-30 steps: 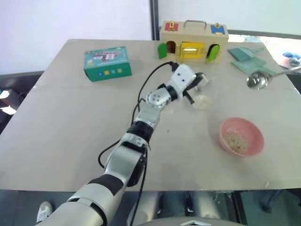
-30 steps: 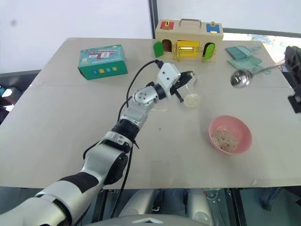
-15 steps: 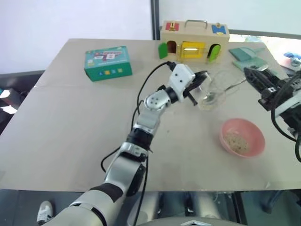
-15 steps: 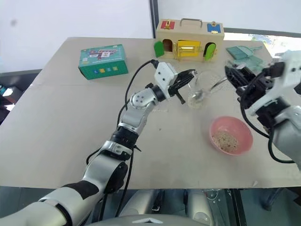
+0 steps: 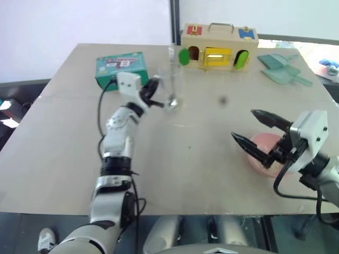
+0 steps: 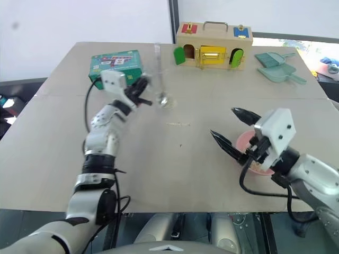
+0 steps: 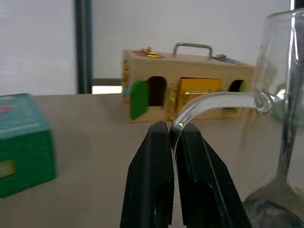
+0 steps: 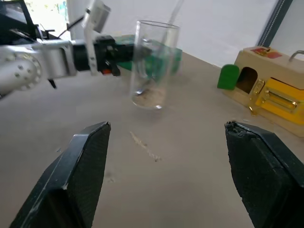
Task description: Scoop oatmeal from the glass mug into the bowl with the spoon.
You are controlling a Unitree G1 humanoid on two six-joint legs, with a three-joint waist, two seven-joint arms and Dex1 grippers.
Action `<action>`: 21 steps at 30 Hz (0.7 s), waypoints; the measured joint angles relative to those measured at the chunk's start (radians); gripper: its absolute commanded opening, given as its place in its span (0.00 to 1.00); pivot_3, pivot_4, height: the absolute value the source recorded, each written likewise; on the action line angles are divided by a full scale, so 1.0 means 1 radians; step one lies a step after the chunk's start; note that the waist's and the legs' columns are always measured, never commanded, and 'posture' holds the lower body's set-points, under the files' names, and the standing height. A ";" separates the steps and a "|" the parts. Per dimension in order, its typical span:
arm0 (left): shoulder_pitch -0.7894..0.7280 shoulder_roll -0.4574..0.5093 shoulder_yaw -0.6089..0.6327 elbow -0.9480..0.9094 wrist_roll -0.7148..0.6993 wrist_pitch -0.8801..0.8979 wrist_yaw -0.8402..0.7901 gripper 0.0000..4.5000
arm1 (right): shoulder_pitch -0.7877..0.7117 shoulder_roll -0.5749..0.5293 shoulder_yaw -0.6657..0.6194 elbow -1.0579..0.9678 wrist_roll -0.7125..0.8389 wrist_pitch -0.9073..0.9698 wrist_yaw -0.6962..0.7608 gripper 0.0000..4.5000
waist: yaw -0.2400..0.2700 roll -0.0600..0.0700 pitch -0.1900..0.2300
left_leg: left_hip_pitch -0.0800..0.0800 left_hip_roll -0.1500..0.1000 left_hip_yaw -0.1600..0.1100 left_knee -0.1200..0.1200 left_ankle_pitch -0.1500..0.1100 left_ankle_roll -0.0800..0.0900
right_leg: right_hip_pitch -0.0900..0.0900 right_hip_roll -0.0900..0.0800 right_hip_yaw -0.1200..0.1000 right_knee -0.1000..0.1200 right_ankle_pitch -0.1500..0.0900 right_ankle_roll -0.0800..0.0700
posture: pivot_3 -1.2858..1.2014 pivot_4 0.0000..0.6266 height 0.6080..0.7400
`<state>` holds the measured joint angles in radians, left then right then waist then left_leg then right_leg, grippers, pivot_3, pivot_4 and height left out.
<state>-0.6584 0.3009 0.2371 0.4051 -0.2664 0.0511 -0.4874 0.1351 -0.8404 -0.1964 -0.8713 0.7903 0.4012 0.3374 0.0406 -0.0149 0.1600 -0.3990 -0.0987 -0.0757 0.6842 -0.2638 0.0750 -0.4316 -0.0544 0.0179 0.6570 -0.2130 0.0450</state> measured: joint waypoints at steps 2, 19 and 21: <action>0.000 0.026 0.020 0.057 0.002 -0.039 0.000 0.00 | 0.003 0.056 0.030 0.010 -0.049 -0.029 0.011 0.86 | 0.003 0.000 0.000 | 0.001 0.000 -0.001 0.000 0.000 -0.001 | 0.001 0.000 -0.001 0.000 0.000 0.000 | 0.52 0.24 1.00; 0.046 0.049 0.034 0.353 0.069 -0.429 0.021 0.00 | 0.128 0.178 0.113 0.027 -0.270 -0.080 0.150 0.86 | -0.003 0.000 0.000 | 0.001 -0.001 -0.002 -0.001 0.000 -0.001 | 0.001 -0.001 -0.001 0.000 0.000 0.000 | 0.52 0.24 1.00; 0.051 0.055 0.039 0.363 0.065 -0.444 0.016 0.00 | 0.155 0.177 0.093 0.027 -0.259 -0.089 0.183 0.86 | -0.004 0.000 -0.001 | 0.002 -0.001 -0.001 -0.001 0.000 -0.001 | 0.001 -0.001 -0.001 0.000 0.000 0.001 | 0.52 0.24 1.00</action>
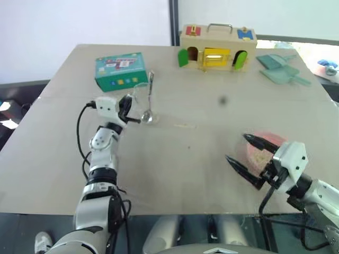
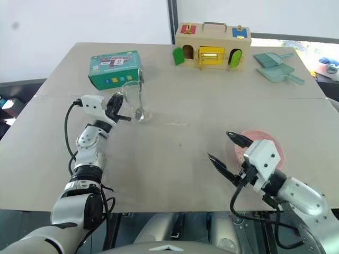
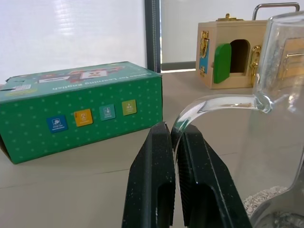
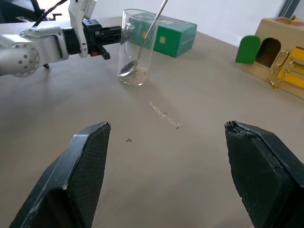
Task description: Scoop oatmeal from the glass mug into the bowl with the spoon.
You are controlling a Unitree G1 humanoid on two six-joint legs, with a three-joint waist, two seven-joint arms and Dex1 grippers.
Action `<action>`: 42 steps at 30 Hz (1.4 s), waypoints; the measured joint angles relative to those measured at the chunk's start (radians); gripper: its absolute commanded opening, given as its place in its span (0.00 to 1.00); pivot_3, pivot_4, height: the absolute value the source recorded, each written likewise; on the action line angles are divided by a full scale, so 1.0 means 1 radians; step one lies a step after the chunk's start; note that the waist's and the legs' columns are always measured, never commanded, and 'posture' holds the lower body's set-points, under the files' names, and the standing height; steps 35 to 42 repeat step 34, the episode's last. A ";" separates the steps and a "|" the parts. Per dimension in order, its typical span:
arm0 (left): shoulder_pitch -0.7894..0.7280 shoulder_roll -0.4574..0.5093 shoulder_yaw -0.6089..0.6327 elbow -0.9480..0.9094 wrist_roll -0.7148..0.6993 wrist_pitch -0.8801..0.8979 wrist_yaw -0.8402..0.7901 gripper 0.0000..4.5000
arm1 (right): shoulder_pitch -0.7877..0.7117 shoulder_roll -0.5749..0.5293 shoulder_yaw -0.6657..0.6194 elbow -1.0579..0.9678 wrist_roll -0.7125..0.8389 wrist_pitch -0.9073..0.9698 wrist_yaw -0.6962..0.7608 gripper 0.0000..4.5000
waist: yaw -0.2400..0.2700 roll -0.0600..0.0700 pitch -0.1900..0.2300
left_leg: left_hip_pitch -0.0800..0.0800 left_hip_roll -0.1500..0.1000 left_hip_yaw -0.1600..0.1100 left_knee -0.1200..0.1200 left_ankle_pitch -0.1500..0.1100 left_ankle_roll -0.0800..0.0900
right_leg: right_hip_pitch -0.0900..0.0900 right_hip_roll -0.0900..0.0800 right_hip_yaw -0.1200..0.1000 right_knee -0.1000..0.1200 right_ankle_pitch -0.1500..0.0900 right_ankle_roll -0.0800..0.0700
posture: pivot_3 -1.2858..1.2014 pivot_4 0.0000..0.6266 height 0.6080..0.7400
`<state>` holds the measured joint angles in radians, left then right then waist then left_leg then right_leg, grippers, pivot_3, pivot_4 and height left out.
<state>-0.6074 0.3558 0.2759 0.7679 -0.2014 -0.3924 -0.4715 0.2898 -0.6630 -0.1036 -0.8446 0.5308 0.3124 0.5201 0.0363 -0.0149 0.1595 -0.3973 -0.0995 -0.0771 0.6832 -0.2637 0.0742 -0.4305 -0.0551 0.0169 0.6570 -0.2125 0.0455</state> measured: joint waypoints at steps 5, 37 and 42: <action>0.016 0.005 0.010 0.011 -0.018 -0.008 0.001 0.16 | 0.008 0.000 -0.031 0.001 0.003 -0.012 0.042 0.87 | -0.004 0.001 -0.002 | 0.001 0.000 0.000 0.000 0.000 0.000 | 0.000 0.000 0.000 0.001 0.000 0.000 | 0.52 0.24 1.00; 0.730 0.298 -0.012 -0.934 -0.371 0.721 -0.428 0.81 | 0.588 0.084 -0.592 0.128 0.021 -0.090 0.323 0.87 | -0.018 0.007 -0.004 | 0.008 0.004 0.000 -0.006 -0.006 0.000 | 0.009 0.000 0.001 -0.010 -0.006 -0.001 | 0.52 0.24 1.00; 0.730 0.298 -0.012 -0.934 -0.371 0.721 -0.428 0.81 | 0.588 0.084 -0.592 0.128 0.021 -0.090 0.323 0.87 | -0.018 0.007 -0.004 | 0.008 0.004 0.000 -0.006 -0.006 0.000 | 0.009 0.000 0.001 -0.010 -0.006 -0.001 | 0.52 0.24 1.00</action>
